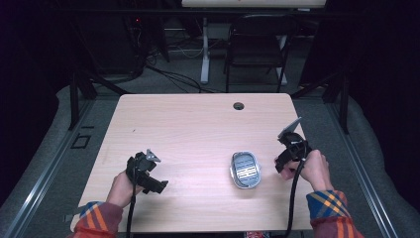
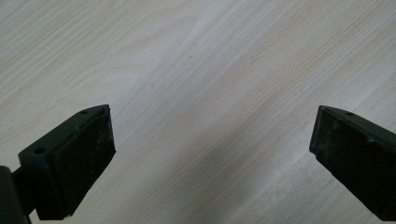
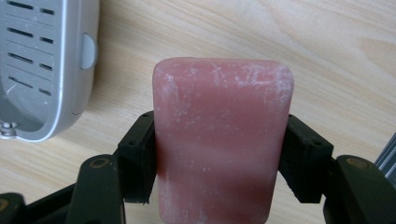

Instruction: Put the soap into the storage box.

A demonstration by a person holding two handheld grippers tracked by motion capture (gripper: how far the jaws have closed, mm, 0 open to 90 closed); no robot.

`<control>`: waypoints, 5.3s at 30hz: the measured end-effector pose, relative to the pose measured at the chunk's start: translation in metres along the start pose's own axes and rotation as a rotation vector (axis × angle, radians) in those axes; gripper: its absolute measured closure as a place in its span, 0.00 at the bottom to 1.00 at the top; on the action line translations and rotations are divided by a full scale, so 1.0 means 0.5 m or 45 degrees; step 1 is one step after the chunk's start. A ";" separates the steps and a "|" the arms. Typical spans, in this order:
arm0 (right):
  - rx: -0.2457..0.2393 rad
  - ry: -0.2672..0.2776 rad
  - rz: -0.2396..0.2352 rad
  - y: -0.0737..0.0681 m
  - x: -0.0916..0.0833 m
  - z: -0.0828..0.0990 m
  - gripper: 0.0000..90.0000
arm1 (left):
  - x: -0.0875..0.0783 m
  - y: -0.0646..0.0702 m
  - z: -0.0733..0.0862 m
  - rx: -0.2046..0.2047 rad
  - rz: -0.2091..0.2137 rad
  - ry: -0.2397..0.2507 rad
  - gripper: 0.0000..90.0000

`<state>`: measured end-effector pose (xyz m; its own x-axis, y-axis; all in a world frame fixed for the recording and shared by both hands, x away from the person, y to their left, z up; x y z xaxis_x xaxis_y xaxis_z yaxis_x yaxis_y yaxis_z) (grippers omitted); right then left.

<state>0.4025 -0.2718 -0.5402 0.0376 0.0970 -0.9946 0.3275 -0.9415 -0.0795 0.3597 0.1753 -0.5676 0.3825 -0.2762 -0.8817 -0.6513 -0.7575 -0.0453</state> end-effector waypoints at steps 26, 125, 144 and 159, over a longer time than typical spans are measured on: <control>-0.088 -0.012 -0.007 -0.058 -0.018 -0.020 0.41 | 0.002 0.002 -0.005 0.009 0.001 0.002 0.00; -0.133 -0.070 -0.002 -0.206 0.030 -0.118 0.41 | 0.008 0.007 -0.014 0.031 0.018 0.002 0.00; -0.105 -0.034 -0.023 -0.199 0.021 -0.110 0.43 | 0.008 0.007 -0.014 0.035 0.020 -0.003 0.00; -0.146 0.052 -0.006 -0.186 -0.018 -0.102 0.35 | 0.008 0.007 -0.014 0.033 0.021 -0.001 0.00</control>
<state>0.4198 -0.1687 -0.5202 0.0737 0.1170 -0.9904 0.4338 -0.8980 -0.0738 0.3633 0.1673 -0.5680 0.3709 -0.2878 -0.8829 -0.6742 -0.7373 -0.0429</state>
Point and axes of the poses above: each handheld gripper's, and its own axes: x roughly forward along the jaws, z roughly out of its underside, y roughly to its right, the point moved 5 cm from there along x, roughly forward along the jaws, and after that the axes turned 2 degrees about -x, right-handed, at the moved point
